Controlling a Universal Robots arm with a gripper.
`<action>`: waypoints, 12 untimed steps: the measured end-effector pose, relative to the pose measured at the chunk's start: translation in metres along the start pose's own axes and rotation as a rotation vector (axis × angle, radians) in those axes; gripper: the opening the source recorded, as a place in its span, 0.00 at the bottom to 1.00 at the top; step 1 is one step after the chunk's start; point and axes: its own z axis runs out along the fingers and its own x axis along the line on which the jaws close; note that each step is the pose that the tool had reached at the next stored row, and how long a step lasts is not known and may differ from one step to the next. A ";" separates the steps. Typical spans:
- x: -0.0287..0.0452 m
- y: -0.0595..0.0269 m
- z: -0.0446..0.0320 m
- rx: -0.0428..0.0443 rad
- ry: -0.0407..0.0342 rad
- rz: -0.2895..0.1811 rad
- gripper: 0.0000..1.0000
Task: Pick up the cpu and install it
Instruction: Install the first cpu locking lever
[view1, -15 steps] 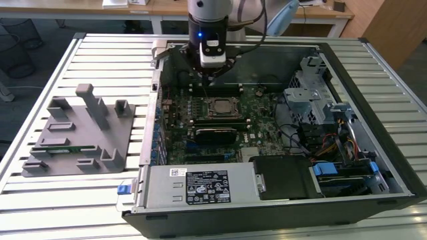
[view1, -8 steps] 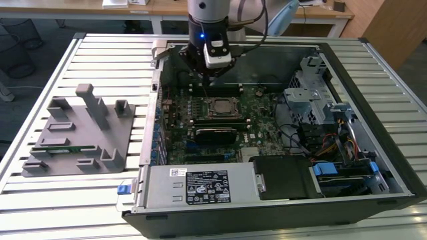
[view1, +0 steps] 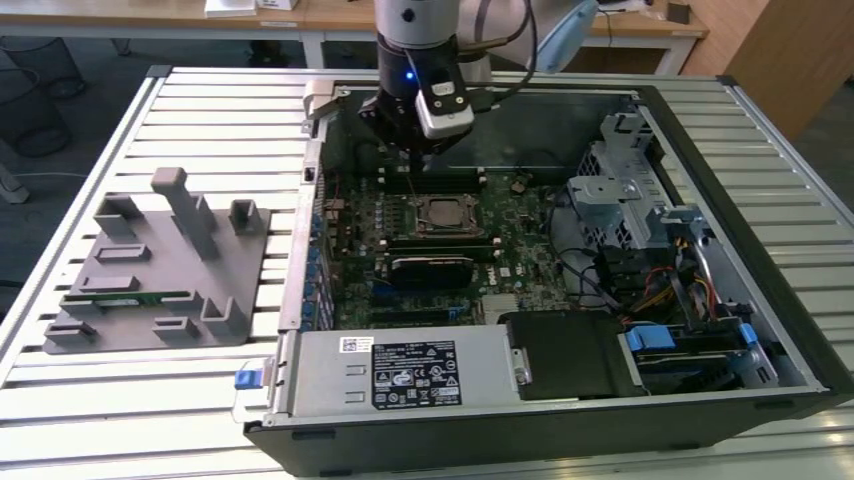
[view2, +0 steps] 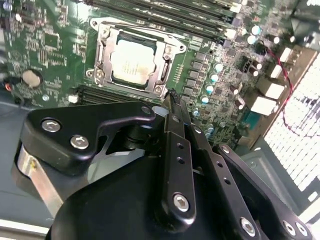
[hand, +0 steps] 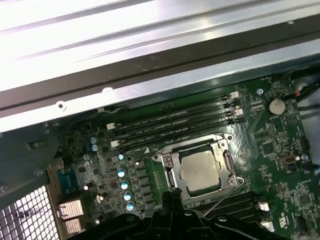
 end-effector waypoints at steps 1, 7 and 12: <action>0.0000 0.0000 0.0003 -0.0007 0.0000 -0.018 0.11; 0.0001 0.0000 0.0022 -0.0046 0.0009 -0.127 0.11; 0.0013 -0.0004 0.0033 -0.0068 0.0022 -0.192 0.11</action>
